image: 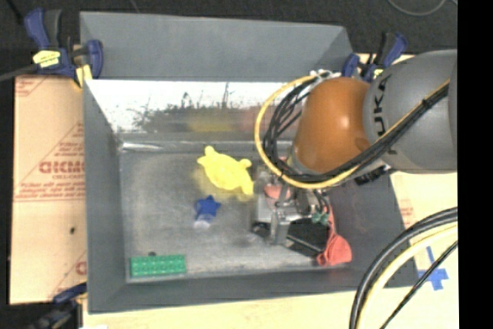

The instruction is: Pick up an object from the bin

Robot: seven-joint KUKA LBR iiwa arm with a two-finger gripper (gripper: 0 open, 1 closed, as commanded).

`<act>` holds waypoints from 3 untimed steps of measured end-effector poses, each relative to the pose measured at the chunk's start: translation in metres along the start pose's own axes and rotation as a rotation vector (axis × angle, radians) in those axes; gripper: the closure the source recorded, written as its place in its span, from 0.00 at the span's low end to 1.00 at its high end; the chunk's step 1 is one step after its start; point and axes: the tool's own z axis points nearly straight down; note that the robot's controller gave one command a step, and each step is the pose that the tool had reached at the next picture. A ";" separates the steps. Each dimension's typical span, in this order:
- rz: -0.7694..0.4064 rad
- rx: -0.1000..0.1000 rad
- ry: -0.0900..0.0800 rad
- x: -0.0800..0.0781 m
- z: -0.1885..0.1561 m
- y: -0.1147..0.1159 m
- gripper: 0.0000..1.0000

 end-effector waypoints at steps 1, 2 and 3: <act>0.000 0.000 -0.008 -0.002 -0.005 0.000 0.00; 0.153 -0.004 -0.013 0.018 0.039 -0.045 0.00; 0.124 0.000 -0.006 0.027 0.038 -0.065 0.00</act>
Offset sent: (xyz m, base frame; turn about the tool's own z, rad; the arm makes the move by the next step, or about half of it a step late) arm -0.0288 -0.0659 -0.0579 0.2202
